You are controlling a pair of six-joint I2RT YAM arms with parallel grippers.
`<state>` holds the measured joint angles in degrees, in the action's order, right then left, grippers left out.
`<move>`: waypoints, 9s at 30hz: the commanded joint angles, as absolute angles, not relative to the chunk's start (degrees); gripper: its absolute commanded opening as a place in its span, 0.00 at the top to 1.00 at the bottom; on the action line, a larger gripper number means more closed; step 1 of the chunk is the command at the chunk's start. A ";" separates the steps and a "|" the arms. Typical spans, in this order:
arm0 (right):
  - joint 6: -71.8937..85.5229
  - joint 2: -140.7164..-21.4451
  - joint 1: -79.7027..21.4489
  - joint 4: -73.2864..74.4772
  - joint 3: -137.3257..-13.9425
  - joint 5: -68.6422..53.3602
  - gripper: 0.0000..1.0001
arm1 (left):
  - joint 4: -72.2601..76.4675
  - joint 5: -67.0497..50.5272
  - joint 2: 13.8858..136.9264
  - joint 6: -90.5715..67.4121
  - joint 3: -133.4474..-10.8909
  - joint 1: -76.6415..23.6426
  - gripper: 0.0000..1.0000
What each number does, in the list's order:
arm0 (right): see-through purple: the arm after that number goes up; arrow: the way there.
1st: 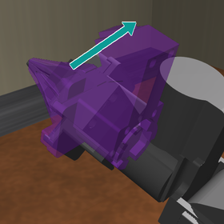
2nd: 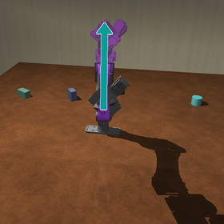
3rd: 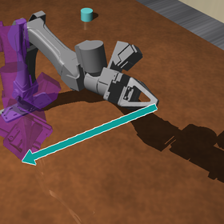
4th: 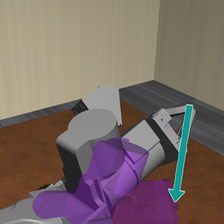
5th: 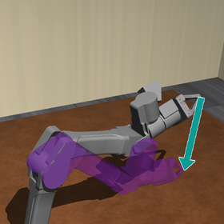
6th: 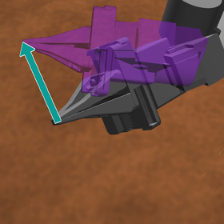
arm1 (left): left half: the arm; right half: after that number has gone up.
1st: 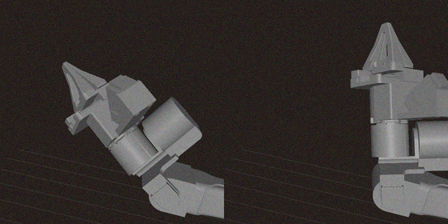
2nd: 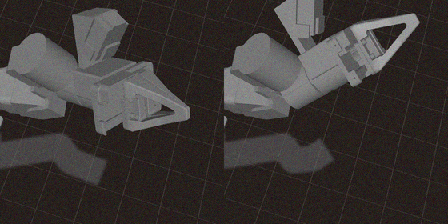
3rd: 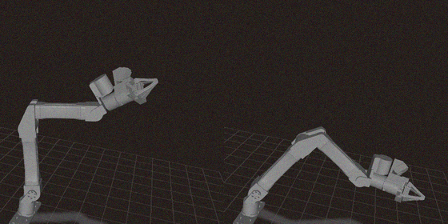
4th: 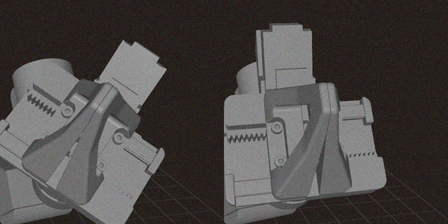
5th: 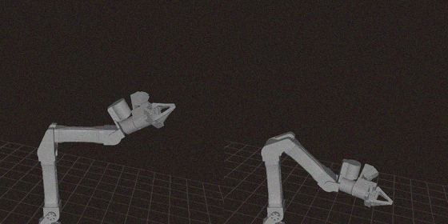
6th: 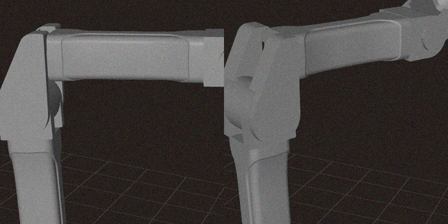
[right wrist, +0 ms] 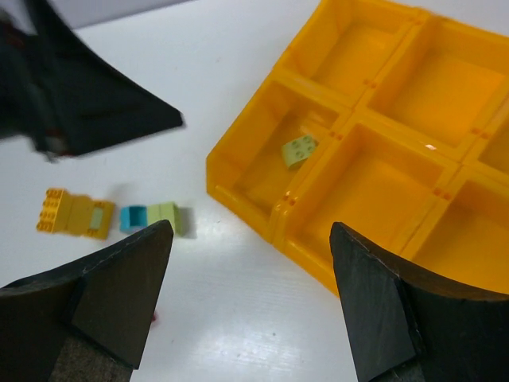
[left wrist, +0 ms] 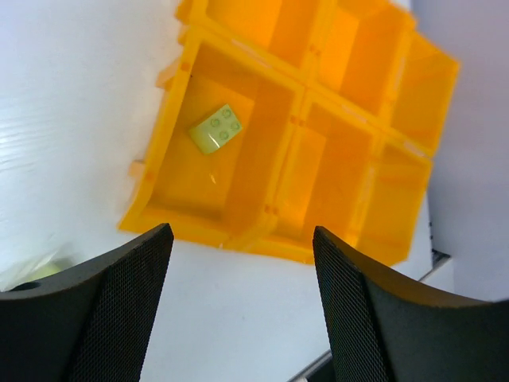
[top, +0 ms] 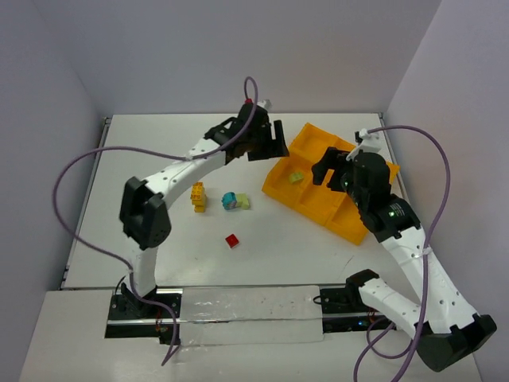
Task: Sort the legos into containers by color
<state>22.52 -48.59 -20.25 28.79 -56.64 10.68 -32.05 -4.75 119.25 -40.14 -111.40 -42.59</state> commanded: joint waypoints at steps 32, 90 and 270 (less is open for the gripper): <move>17.48 -97.31 -47.35 1.07 -59.82 8.04 0.33 | -39.77 16.17 75.10 -39.50 -76.81 -28.56 0.23; 19.42 -99.31 -44.03 -0.44 -63.81 2.77 1.00 | -40.37 16.55 74.66 -38.71 -75.48 -28.41 0.25; 15.27 -73.57 -22.24 11.53 -65.23 -19.44 0.21 | -5.15 -39.29 64.87 -30.62 -56.39 -26.17 1.00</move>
